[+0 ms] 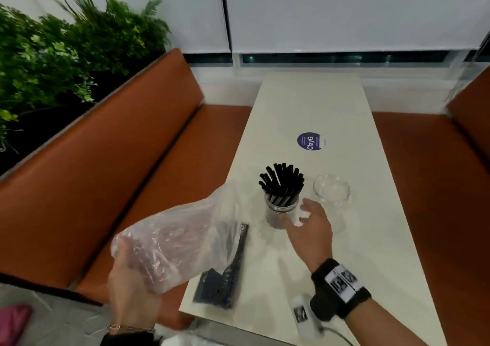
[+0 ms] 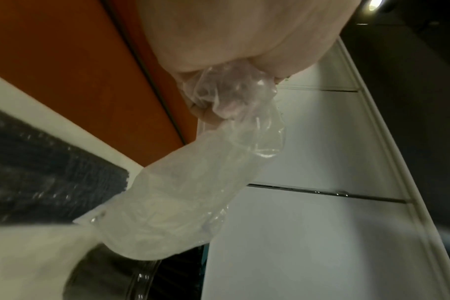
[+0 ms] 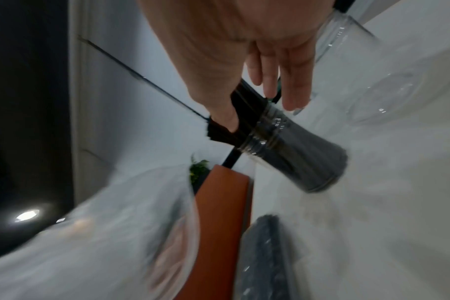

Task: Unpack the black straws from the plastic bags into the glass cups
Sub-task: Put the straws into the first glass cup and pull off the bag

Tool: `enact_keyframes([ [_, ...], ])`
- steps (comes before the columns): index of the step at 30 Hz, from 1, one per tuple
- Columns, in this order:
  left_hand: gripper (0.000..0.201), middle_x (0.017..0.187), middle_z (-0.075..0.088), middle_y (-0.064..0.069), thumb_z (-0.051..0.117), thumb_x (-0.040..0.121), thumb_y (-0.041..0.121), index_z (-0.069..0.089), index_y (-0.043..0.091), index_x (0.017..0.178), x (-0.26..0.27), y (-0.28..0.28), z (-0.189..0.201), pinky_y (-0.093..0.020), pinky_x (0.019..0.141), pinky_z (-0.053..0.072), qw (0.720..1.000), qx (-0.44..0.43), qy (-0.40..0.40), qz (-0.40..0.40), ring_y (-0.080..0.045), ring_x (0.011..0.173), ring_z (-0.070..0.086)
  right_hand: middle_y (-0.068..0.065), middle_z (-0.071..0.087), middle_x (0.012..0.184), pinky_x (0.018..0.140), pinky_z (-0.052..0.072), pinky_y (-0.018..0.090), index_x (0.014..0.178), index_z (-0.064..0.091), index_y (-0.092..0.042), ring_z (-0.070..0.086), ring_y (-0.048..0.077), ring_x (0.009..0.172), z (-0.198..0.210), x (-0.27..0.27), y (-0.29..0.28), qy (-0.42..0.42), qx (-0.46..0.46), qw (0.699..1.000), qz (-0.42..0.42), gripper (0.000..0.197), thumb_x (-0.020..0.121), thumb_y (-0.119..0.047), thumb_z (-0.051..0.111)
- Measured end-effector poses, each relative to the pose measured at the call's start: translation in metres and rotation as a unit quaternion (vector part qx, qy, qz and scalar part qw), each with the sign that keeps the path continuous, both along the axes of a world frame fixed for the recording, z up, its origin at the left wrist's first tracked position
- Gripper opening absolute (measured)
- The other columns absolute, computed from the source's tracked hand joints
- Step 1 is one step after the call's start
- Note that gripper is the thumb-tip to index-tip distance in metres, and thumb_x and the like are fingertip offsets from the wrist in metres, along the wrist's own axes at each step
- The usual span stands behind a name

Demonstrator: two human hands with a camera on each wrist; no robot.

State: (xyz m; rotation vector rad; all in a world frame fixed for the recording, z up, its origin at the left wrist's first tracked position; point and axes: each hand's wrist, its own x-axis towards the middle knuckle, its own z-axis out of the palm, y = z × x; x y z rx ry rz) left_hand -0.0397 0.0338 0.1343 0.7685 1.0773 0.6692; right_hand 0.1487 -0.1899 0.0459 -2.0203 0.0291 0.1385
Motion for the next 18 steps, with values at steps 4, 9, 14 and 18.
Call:
enact_keyframes([
  [4,0.035,0.092,0.083,-0.002,0.043,0.113,0.03,0.073,0.014,0.103,0.01,-0.014,0.005,-0.029,0.055,0.059,0.995,-0.064,-0.072,-0.034,-0.008,0.06,0.077,-0.011,0.073,0.111,0.087,0.059,0.025,0.125,0.061,-0.03,0.072,0.006,0.097,0.025,-0.052,-0.006,0.115,0.12,0.962,0.218,0.055,0.08,-0.054,0.082],
  [9,0.036,0.109,0.083,-0.003,0.039,0.114,0.028,0.064,0.015,0.137,0.014,-0.034,-0.007,-0.03,0.058,0.065,0.988,-0.067,-0.111,-0.078,-0.011,0.073,0.081,-0.002,0.071,0.087,0.078,0.053,0.021,0.085,0.069,-0.008,0.064,0.008,0.078,0.015,-0.064,-0.017,0.157,0.132,0.93,0.306,0.022,0.087,-0.022,0.086],
  [14,0.048,0.081,0.066,-0.007,0.051,0.106,0.048,0.068,0.004,0.094,0.023,-0.052,-0.05,-0.034,0.063,0.052,0.958,0.167,0.144,-0.186,-0.024,0.071,0.061,-0.012,0.079,0.08,0.083,0.055,0.022,0.07,0.065,-0.025,0.074,0.016,0.081,0.011,-0.056,-0.089,0.097,0.002,0.955,0.28,0.028,0.086,-0.014,0.085],
  [18,0.061,0.048,0.045,0.009,0.045,0.107,0.053,0.063,0.001,0.081,0.018,-0.075,-0.078,-0.025,0.052,0.039,0.816,0.445,0.253,-0.269,-0.013,0.048,0.047,-0.011,0.081,0.087,0.085,0.05,0.013,0.072,0.071,-0.026,0.073,0.005,0.088,0.014,-0.06,-0.177,0.119,-0.102,0.947,0.279,0.023,0.088,-0.015,0.082],
])
